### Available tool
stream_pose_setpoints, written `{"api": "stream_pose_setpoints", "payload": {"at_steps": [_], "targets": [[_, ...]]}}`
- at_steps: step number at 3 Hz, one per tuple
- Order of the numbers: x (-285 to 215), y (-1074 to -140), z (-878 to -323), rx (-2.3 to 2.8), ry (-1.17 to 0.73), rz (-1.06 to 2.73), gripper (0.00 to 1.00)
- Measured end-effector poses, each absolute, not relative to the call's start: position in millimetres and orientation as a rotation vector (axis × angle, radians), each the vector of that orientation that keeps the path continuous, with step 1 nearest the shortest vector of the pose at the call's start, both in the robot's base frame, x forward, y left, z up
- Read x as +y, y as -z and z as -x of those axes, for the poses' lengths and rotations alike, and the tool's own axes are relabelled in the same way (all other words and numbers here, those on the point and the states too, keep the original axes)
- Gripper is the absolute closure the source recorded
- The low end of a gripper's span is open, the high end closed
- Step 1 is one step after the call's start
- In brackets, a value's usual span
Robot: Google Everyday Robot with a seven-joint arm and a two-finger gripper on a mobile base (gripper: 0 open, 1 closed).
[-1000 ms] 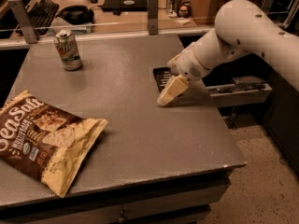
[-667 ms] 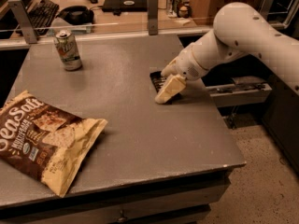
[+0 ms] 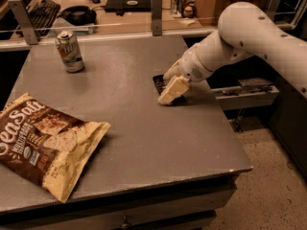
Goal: Move rxbar chocolate near brown chip bag
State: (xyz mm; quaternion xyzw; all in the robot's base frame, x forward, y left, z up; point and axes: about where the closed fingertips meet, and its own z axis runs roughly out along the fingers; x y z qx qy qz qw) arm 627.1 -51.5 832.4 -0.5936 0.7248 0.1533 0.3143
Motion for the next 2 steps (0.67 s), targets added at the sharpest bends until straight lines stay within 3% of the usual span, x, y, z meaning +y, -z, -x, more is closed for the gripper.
{"api": "stream_pose_setpoints", "payload": {"at_steps": [2], "targets": [[-2,-914,-575,1.736,-0.563,1.696,1.00]]}}
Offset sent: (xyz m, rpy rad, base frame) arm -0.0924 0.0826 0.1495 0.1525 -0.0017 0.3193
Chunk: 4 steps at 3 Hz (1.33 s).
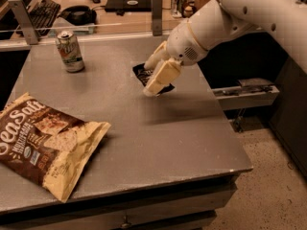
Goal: Move rxbar chocolate near brown chip bag
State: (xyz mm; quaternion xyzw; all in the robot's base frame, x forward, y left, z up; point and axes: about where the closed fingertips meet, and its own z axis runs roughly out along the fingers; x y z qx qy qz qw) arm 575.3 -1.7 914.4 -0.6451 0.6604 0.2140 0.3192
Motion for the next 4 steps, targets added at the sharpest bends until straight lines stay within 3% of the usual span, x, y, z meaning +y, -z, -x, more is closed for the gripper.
{"api": "stream_pose_setpoints", "payload": {"at_steps": [2,3,4], "targets": [[60,-933,-500,1.575,-0.776,1.780,1.00],[58,-914,-488,1.575,-0.812,1.777,1.00],[56,-898,-478,1.561,-0.851,1.775,0.82]]}}
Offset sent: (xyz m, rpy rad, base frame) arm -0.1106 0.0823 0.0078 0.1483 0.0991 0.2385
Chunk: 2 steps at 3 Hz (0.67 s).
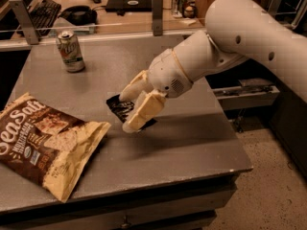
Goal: Move rxbar chocolate near brown chip bag
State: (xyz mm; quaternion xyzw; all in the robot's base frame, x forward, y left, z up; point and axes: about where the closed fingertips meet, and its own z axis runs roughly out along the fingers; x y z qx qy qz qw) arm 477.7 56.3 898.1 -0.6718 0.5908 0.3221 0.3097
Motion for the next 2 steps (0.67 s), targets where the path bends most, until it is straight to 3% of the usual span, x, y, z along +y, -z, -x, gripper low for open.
{"api": "stream_pose_setpoints", "payload": {"at_steps": [1,2], "targets": [[58.7,-887.1,-472.2,1.545,-0.884,1.770,0.59],[65.4,-879.5,-470.4,1.537,-0.910,1.759,0.28]]}}
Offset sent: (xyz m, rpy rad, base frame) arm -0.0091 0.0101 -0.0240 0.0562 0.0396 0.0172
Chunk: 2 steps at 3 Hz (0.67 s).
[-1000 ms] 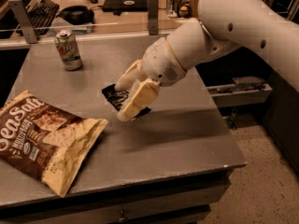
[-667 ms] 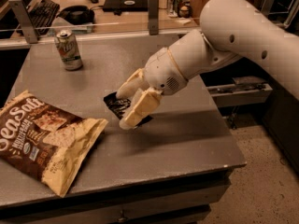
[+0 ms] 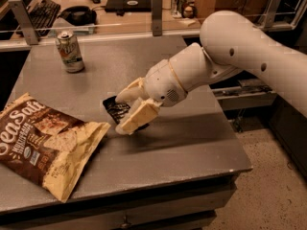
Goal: Move rxbar chocolate near brown chip bag
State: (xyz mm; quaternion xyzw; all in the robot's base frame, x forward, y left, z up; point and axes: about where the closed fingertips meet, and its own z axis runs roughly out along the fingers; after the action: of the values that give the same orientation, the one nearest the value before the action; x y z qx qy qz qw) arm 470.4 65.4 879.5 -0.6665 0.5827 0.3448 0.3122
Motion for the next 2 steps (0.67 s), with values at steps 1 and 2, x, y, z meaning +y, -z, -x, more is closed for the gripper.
{"api": "stream_pose_setpoints", "payload": {"at_steps": [1,2], "targets": [[69.7,-874.6,-475.3,1.540,-0.908,1.748,0.05],[68.7,-873.9,-478.5,1.543,-0.904,1.740,0.00]]}}
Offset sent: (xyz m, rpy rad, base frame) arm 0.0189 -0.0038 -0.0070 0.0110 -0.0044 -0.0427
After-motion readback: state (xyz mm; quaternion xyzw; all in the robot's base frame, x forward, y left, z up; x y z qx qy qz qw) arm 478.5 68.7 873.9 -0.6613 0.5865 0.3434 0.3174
